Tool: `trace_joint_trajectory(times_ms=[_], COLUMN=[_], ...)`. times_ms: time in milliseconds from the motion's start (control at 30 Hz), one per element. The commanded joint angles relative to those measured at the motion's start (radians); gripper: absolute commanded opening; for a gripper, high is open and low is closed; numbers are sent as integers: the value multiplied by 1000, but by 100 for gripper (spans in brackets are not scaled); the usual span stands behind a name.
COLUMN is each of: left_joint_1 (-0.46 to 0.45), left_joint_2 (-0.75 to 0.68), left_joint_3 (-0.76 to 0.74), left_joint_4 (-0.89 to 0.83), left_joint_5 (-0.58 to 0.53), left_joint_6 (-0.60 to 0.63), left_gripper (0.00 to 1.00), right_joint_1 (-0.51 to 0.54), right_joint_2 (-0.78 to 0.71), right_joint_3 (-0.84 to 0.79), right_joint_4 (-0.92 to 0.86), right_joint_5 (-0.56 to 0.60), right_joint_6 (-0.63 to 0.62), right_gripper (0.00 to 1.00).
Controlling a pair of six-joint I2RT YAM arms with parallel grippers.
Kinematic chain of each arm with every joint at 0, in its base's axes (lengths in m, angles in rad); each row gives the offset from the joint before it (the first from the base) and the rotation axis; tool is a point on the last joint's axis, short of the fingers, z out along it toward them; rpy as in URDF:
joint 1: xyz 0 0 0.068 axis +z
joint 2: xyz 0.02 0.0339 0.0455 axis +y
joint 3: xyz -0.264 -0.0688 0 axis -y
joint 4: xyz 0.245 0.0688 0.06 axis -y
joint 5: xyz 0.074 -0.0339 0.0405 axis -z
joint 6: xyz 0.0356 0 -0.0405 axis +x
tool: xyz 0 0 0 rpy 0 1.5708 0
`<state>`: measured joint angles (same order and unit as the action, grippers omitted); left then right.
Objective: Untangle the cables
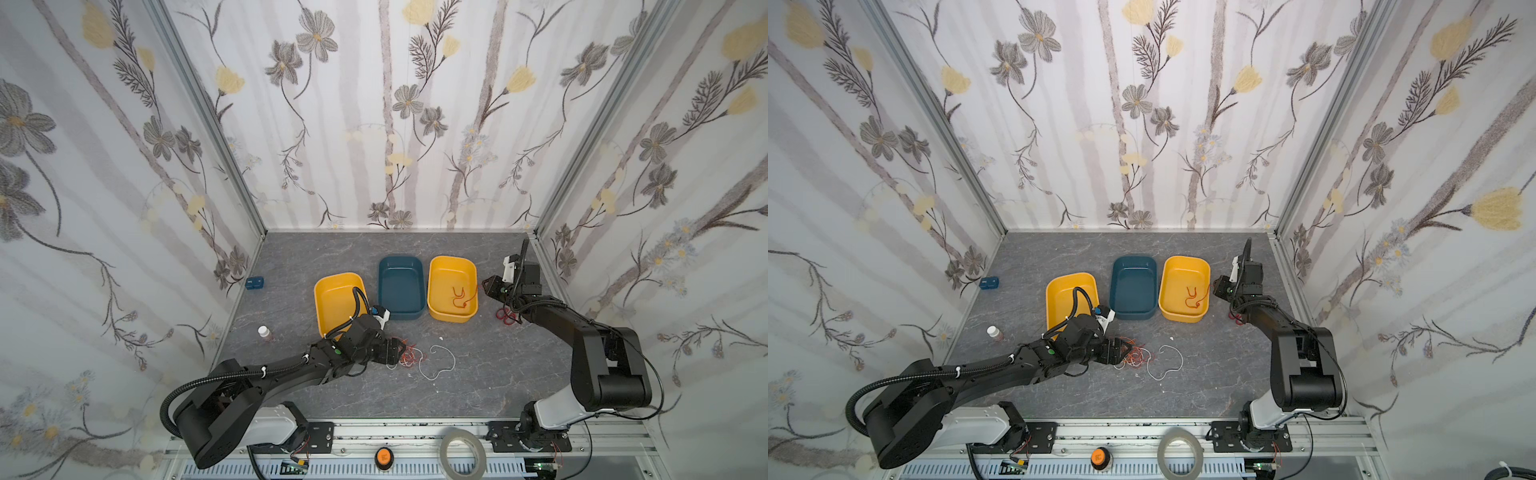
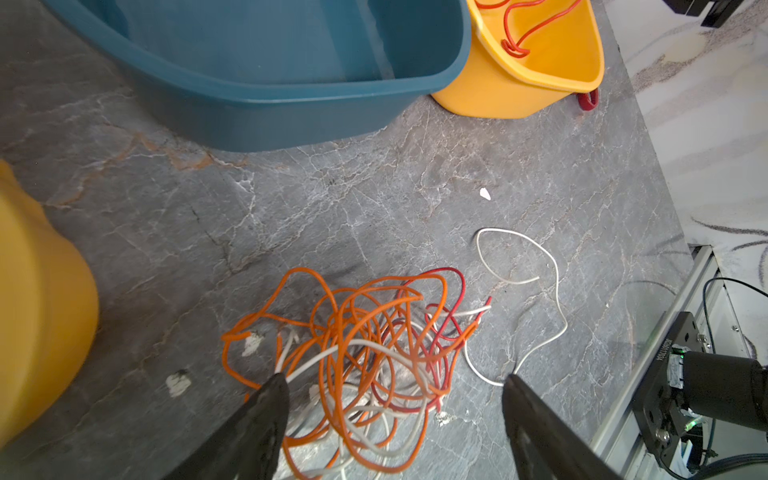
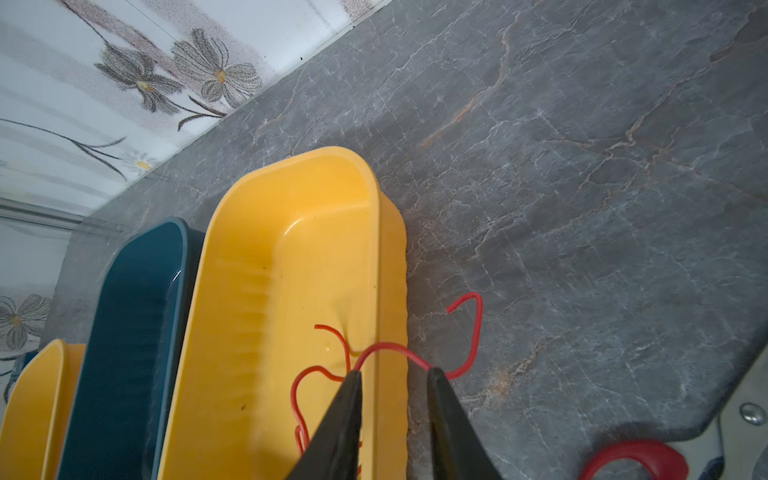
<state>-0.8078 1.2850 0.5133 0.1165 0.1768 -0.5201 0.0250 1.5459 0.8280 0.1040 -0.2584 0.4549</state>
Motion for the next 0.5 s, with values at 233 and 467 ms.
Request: trace_joint_trajectory(times_ms=[233, 467], left_joint_1=[2, 1], left_joint_2=[-3, -10], left_joint_3=[-10, -17], left_joint_4=[23, 29], left_joint_5=[-9, -12], left_joint_6=[-8, -9], left_gripper=[81, 81], right_joint_1=[34, 84], right_joint_2=[16, 37], right_joint_3=[77, 99], right_joint_4=[-132, -227], right_joint_5=[-44, 93], right_joint_6=[37, 55], right_gripper=[37, 36])
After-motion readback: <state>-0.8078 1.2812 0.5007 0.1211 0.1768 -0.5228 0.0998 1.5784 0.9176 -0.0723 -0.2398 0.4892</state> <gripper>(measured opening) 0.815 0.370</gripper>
